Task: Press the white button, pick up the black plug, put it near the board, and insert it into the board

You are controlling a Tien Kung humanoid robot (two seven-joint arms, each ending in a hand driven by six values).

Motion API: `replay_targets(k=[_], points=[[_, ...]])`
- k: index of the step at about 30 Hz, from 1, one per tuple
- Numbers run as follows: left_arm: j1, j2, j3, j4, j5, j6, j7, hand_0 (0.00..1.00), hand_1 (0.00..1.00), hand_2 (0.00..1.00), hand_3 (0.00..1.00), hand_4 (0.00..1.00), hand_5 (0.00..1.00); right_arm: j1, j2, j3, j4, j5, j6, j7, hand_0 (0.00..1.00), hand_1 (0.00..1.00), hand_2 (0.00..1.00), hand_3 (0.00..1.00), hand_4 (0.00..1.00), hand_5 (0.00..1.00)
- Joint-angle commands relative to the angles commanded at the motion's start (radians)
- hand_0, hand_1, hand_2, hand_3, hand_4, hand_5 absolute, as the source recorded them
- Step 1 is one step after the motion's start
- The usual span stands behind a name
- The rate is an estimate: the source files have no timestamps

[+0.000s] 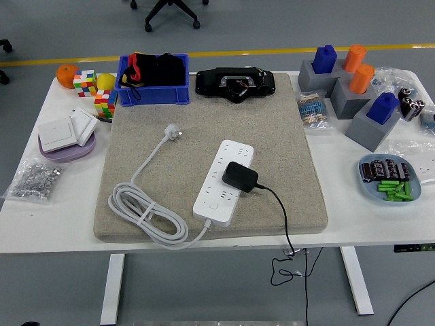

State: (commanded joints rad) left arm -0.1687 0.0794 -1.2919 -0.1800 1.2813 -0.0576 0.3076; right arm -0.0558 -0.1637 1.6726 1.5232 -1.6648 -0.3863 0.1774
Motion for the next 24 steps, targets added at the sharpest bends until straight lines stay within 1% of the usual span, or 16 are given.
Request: replay_targets(k=[11,18,24], points=[[0.007,-0.008,-0.004,0.0,-0.002,0.0,0.0,0.708,0.666,0.584,0.682,0.662,0.273,-0.01,0.011,0.013,0.001,0.002,0.001,-0.002,0.941,0.871,0.8,0.806,0.956,0.617],[0.003,0.0,-0.021,0.0,0.007,0.002,0.001,0.708,0.666,0.584,0.681,0.663,0.273,-0.008,0.019,0.006,-0.015,0.011,0.001,-0.003,0.939,0.87,0.798,0.805,0.952,0.614],[0.004,0.004,-0.031,0.0,0.015,0.002,0.006,0.708,0.666,0.584,0.679,0.663,0.273,0.012,0.015,-0.01,-0.008,0.002,0.008,-0.014,0.936,0.867,0.797,0.805,0.949,0.614]])
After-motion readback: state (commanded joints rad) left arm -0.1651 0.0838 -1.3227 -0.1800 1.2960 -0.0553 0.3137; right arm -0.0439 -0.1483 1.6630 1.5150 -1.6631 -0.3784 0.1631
